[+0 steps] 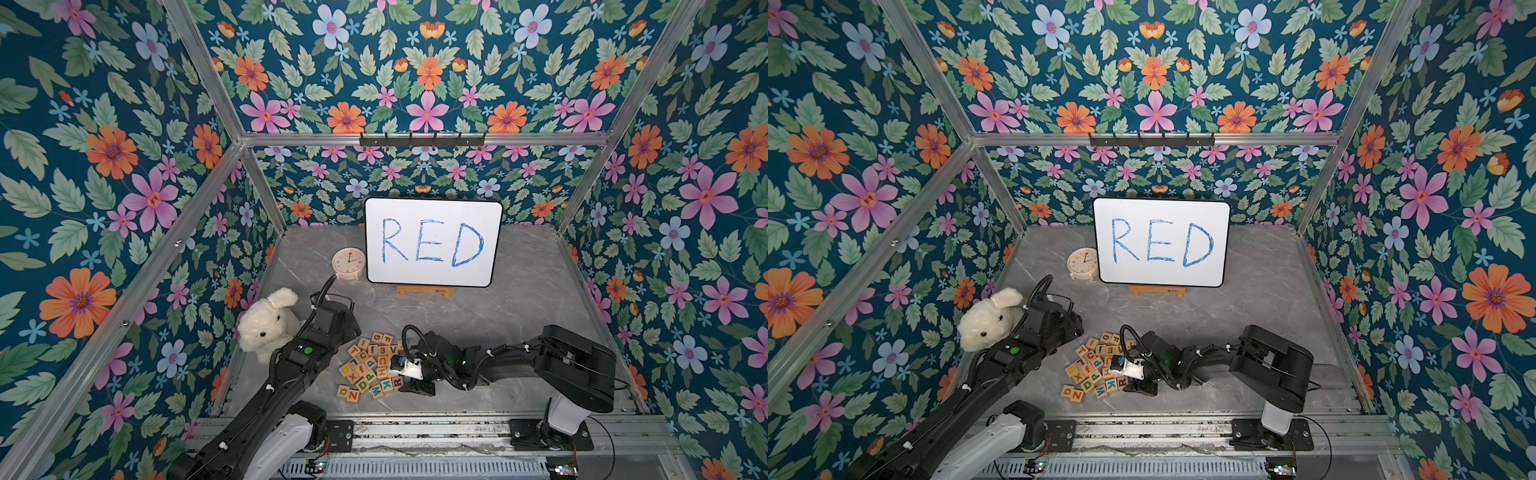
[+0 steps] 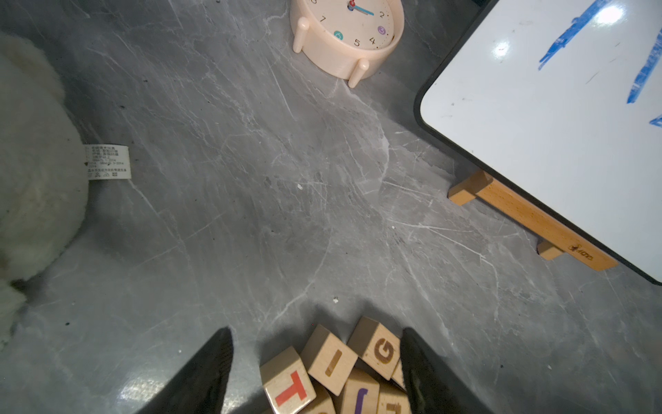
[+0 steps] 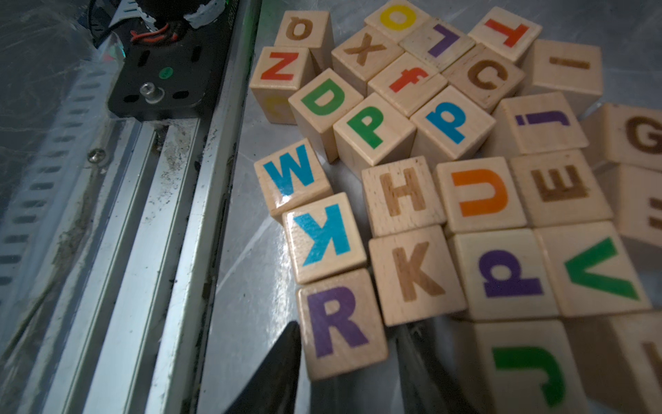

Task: Assemble the uppercase word "red" with letter blocks
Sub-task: Pick up the letter block from the center of the board.

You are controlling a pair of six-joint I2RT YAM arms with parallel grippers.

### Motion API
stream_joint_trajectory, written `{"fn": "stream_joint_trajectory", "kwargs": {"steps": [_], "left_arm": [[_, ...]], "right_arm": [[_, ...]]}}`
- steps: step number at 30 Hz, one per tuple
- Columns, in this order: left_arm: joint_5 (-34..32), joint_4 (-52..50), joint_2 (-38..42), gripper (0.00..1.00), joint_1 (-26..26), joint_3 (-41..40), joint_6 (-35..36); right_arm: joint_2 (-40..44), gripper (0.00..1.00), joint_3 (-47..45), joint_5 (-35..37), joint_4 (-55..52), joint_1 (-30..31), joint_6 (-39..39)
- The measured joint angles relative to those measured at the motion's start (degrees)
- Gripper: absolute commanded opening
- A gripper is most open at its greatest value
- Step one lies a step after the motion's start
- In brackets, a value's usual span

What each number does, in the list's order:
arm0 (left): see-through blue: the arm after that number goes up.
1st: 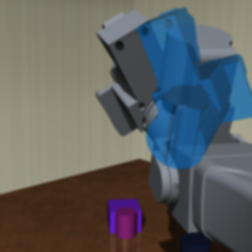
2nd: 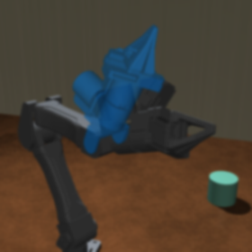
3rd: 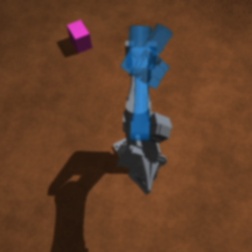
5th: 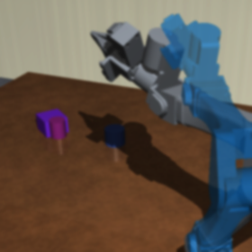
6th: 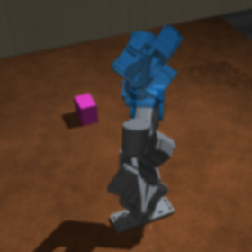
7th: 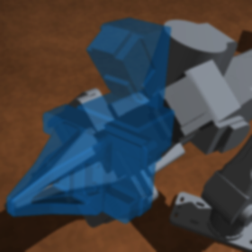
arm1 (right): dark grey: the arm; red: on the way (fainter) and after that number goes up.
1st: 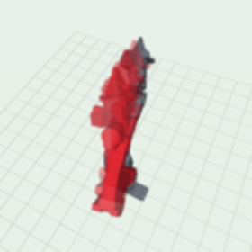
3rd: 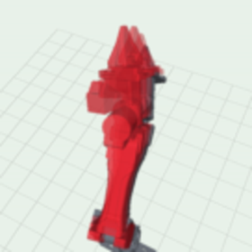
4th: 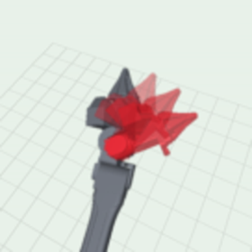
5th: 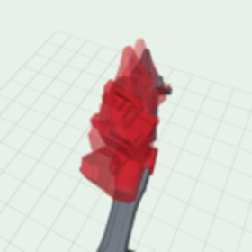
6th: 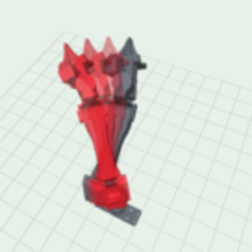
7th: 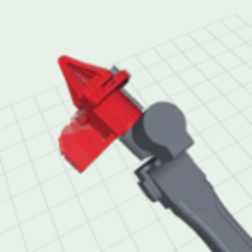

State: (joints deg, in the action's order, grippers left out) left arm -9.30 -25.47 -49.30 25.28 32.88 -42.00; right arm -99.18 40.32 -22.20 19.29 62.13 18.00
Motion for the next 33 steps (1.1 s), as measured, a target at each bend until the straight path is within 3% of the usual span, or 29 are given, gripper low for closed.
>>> {"fn": "stream_joint_trajectory", "kwargs": {"steps": [7, 17, 19, 24, 29, 33], "left_arm": [[-0.04, -0.02, -0.33, 0.76, 0.00, 0.00, 0.04], [-0.24, -0.02, -0.33, 0.76, 0.00, 0.04, 0.22], [-0.24, -0.04, -0.33, 0.76, 0.00, 0.04, 0.22], [-0.26, -0.02, -0.39, 0.76, 0.00, 0.04, 0.22], [-0.28, -0.26, -0.48, 0.76, 0.00, 0.76, 0.46], [0.09, -0.33, -0.68, 0.76, 0.00, 1.81, 1.66]], "right_arm": [[-1.27, 0.46, 0.92, 0.00, 0.13, 0.20, 0.00], [-1.70, 0.39, 1.22, 0.24, 0.15, 0.87, 0.02], [-1.70, 0.32, 1.25, 0.22, 0.15, 1.03, 0.20], [-1.25, 0.31, 1.25, 0.33, -0.04, 1.14, 0.26], [2.40, 0.30, 0.33, 0.87, -1.70, 1.46, 0.39], [10.71, 0.30, -1.81, 2.16, -5.57, 1.60, 0.44]]}}
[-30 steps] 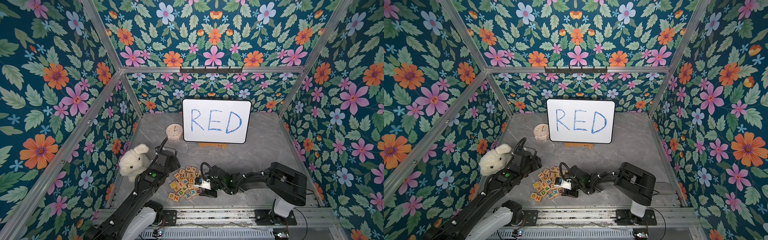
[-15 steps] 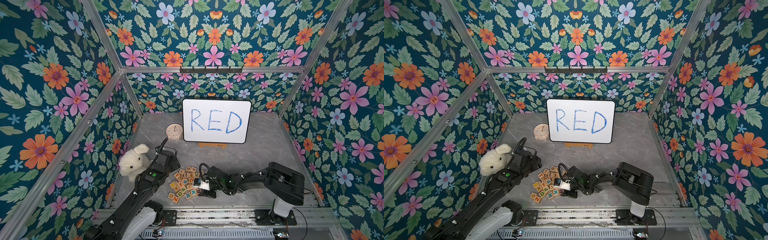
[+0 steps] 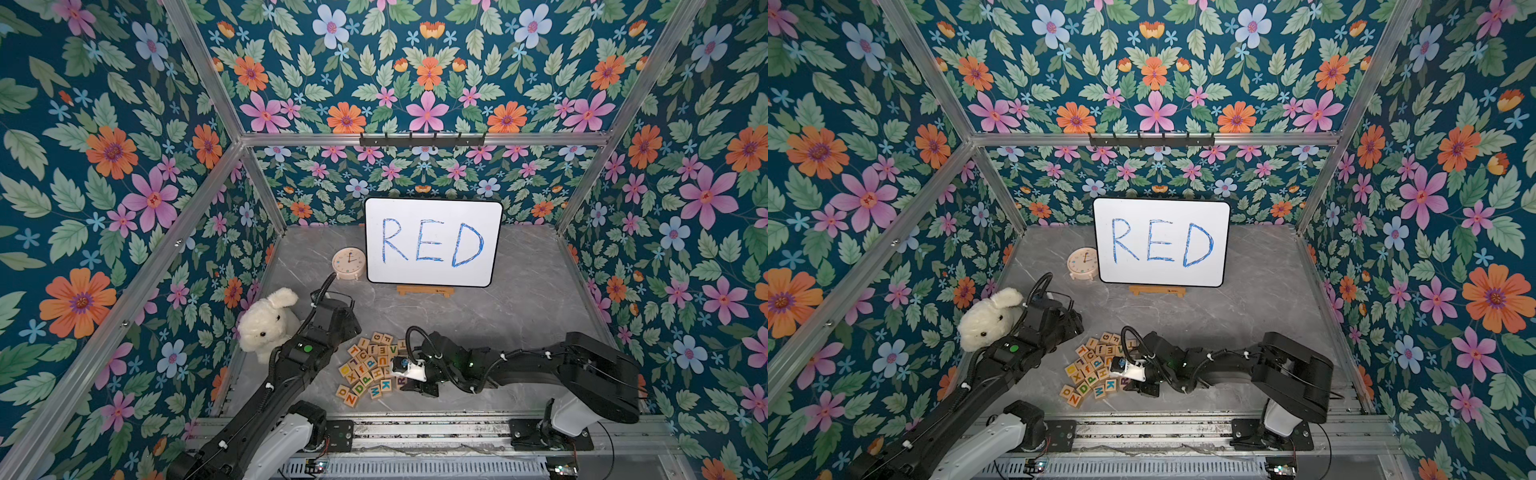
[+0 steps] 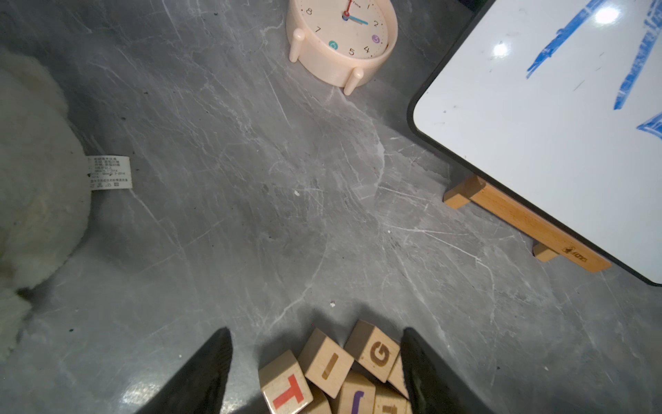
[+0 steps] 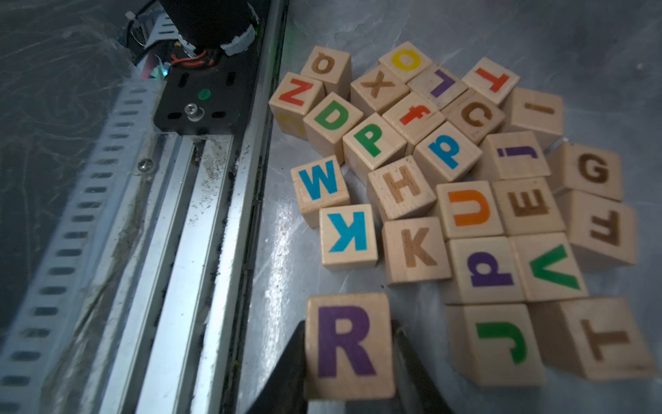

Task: Assemble the uppercase word "red" with letter blocks
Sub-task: Pick up the letter block from the center of the board, then place the letter block at the center of the board.

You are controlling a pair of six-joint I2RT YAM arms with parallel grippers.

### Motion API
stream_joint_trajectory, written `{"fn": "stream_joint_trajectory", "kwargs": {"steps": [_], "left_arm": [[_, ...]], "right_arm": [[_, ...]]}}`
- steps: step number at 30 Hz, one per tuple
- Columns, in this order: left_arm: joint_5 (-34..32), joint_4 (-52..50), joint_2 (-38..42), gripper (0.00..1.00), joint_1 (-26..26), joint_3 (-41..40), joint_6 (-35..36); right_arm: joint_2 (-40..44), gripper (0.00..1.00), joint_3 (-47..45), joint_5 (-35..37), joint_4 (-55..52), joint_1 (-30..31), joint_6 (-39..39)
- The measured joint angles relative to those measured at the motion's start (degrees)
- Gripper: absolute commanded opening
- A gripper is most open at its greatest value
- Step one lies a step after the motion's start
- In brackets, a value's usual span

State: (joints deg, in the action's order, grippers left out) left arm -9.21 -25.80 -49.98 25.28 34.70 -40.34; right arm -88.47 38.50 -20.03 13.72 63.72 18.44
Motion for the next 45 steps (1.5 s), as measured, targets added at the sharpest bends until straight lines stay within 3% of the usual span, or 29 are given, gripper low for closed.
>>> {"fn": "stream_joint_trajectory", "kwargs": {"steps": [4, 12, 17, 23, 27, 30, 39, 45], "left_arm": [[1.25, 0.09, -1.20, 0.76, -0.02, 1.44, 0.42], [5.03, 1.70, -4.81, 0.76, 0.00, 2.84, 0.46], [7.48, 4.07, -5.81, 0.76, 0.00, 2.86, -0.02], [8.94, 5.84, -6.03, 0.76, 0.07, 2.78, -0.85], [9.42, 5.92, -6.08, 0.76, 0.07, 2.69, -1.22], [9.40, 5.99, -5.38, 0.76, 0.07, 2.32, -1.38], [10.69, 6.67, -4.63, 0.76, 0.11, 0.76, -2.75], [13.40, 7.02, -5.33, 0.76, 0.11, 0.55, -2.51]], "right_arm": [[12.83, 0.27, -3.54, 3.56, -3.93, 0.04, -0.33], [41.62, 0.03, -11.76, 19.32, -8.81, 0.07, -7.89], [46.42, 0.00, -13.00, 33.46, -10.14, -0.15, -18.12], [36.65, 0.00, -8.22, 45.99, -16.26, -4.90, -35.67], [27.19, 0.00, -1.51, 47.06, -24.22, -12.07, -48.87], [20.24, 0.00, 2.40, 46.34, -27.63, -13.35, -54.71], [-2.27, 0.00, 18.56, 45.72, -36.17, -13.68, -61.20], [-8.22, 0.00, 18.93, 47.28, -34.62, -13.66, -60.98]]}}
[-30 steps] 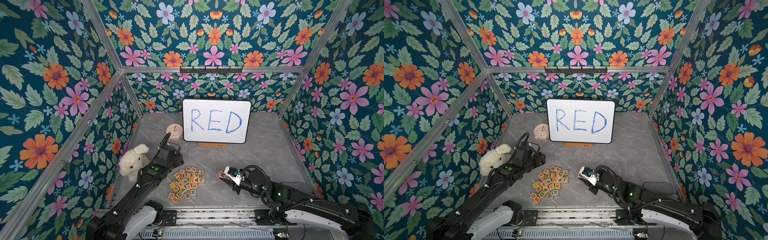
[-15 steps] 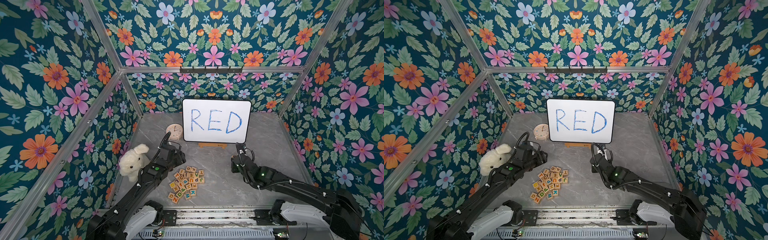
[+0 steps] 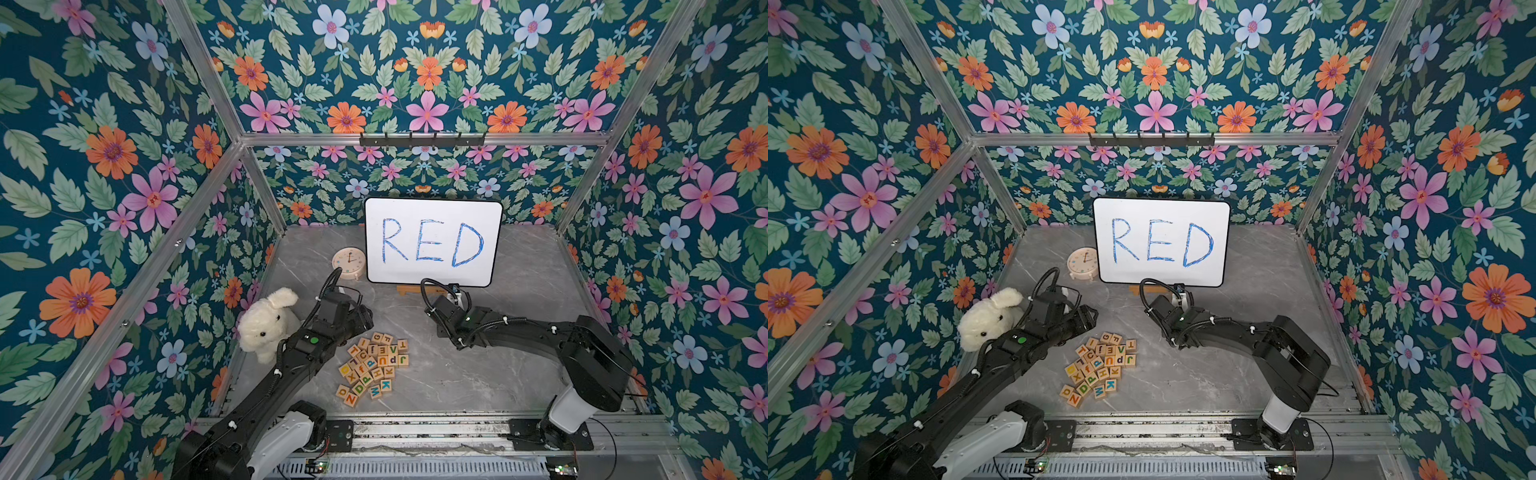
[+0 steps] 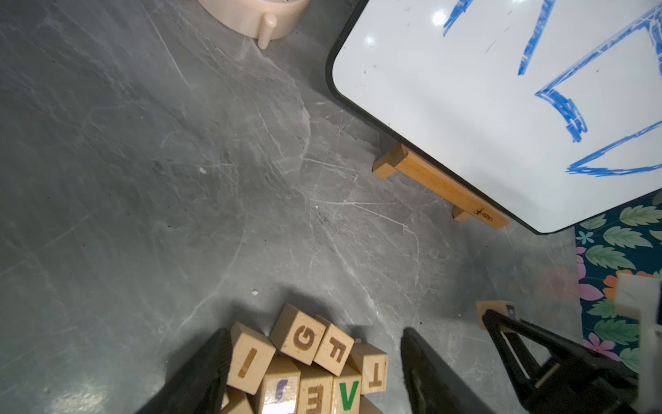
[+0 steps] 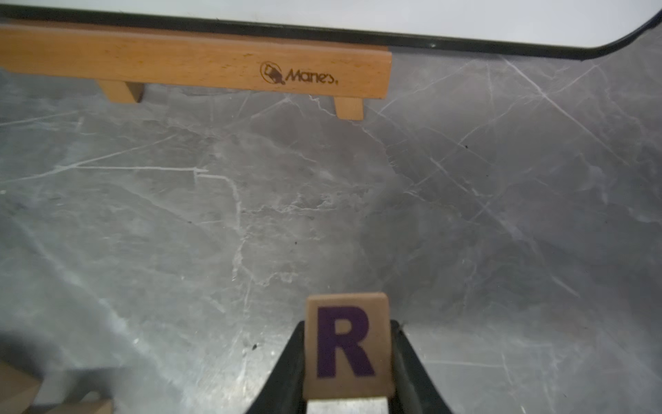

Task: Assemble the uppercase word "red" with letter blocks
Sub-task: Place the letter block at the center of the board.

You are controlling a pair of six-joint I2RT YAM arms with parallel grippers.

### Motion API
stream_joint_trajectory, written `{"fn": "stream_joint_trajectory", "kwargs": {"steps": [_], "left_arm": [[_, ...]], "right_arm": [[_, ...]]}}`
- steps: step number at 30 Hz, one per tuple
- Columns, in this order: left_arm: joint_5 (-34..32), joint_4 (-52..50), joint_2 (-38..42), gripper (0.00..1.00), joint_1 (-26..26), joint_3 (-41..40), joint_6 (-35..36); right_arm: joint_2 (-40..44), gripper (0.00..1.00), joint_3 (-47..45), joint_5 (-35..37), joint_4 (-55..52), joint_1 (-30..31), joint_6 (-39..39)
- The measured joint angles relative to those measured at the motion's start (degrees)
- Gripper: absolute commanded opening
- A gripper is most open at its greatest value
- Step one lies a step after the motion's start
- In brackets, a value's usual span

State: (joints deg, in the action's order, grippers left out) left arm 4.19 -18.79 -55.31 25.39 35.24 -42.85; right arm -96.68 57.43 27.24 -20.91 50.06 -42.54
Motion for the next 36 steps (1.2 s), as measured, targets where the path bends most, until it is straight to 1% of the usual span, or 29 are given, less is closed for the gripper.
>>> {"fn": "stream_joint_trajectory", "kwargs": {"steps": [7, 9, 14, 21, 33, 36], "left_arm": [[3.39, 0.42, -1.27, 0.75, 0.00, 0.00, 2.60], [3.56, 0.37, -2.32, 0.75, 0.00, 0.02, 2.82], [4.26, 0.31, -4.04, 0.75, 0.00, 0.39, 3.43], [3.91, 0.33, -3.50, 0.75, 0.00, 0.92, 3.43], [3.65, 0.00, -4.00, 0.75, 0.00, 0.92, 3.87], [3.98, -0.55, -4.04, 0.75, 0.00, 0.92, 4.07]], "right_arm": [[-2.71, 0.00, -1.46, 1.68, 5.38, -0.02, 4.09], [-3.23, 0.03, -1.79, 2.08, 7.21, -0.04, 4.94], [-4.76, 0.04, -1.77, 2.10, 10.36, -0.44, 6.95], [-7.61, 0.08, -0.22, 1.92, 12.57, -1.18, 8.00], [-9.11, 0.20, 0.68, -0.52, 13.86, -2.08, 7.06], [-9.44, 0.26, 0.92, -0.72, 14.40, -2.12, 6.73]]}}
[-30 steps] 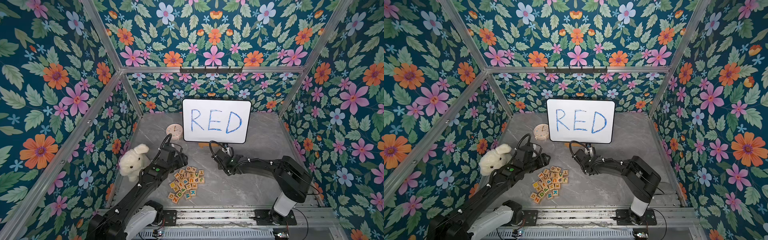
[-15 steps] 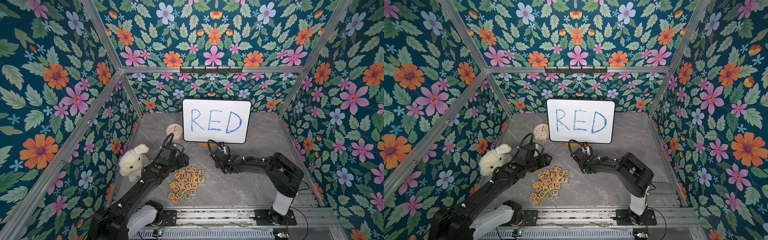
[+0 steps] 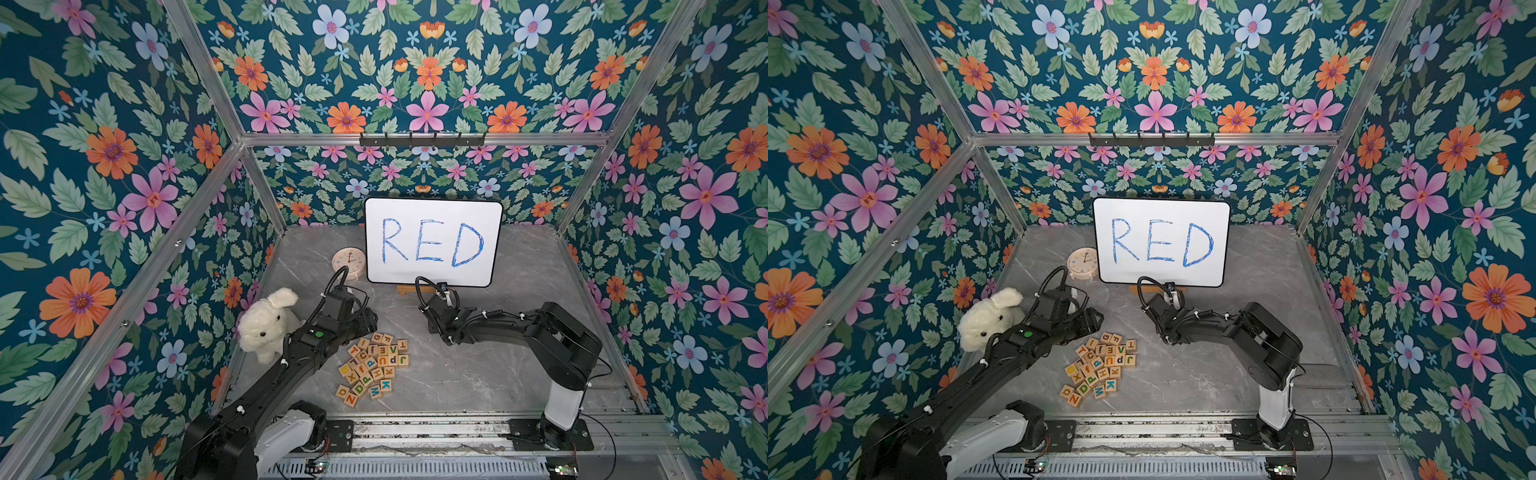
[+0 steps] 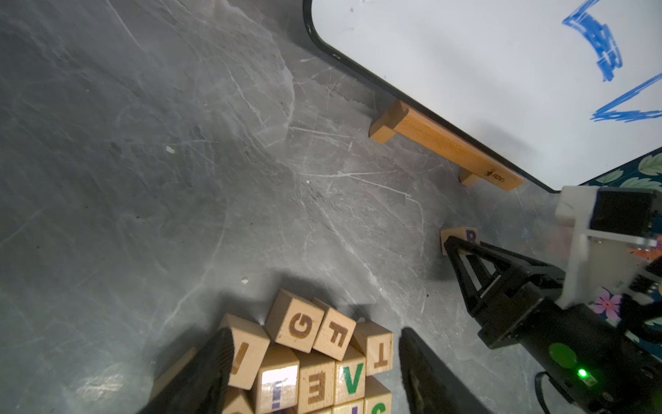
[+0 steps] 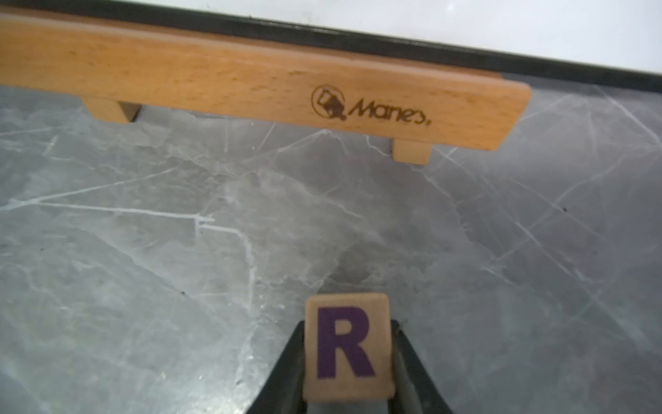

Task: Assemble the uppercase word "red" with letter blocks
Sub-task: Place the letter block at the center of the board.

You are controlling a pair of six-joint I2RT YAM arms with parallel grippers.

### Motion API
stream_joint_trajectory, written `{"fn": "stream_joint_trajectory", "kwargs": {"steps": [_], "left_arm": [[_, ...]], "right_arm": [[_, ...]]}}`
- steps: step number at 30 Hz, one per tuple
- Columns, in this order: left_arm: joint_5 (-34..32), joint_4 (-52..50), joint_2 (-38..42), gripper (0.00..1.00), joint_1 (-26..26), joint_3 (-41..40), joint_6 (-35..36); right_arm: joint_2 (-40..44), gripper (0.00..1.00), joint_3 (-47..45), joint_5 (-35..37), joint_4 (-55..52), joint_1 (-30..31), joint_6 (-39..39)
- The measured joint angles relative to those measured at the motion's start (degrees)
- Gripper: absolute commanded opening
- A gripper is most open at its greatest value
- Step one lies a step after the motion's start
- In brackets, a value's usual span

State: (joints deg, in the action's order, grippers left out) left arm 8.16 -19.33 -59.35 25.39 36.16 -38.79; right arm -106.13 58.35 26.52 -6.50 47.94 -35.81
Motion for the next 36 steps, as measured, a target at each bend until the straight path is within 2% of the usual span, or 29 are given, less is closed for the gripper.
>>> {"fn": "stream_joint_trajectory", "kwargs": {"steps": [8, 25, 31, 36], "left_arm": [[0.48, -0.26, 0.00, 0.75, 0.00, 0.09, 0.17], [-0.22, -1.33, -0.13, 0.75, 0.00, 1.68, 1.29], [-0.87, -1.75, -0.28, 0.76, 0.00, 3.63, 1.92], [-1.05, -1.79, -0.28, 0.76, 0.00, 4.70, 2.91]], "right_arm": [[-0.33, 0.38, 0.11, -0.22, 0.52, 0.00, -0.24], [0.92, 0.48, 0.09, -2.45, -1.79, 0.00, -0.24], [7.32, 0.50, -0.44, -3.06, -3.67, 0.02, -0.22], [19.85, 0.52, -6.58, -4.28, -2.97, 0.79, 1.62]]}}
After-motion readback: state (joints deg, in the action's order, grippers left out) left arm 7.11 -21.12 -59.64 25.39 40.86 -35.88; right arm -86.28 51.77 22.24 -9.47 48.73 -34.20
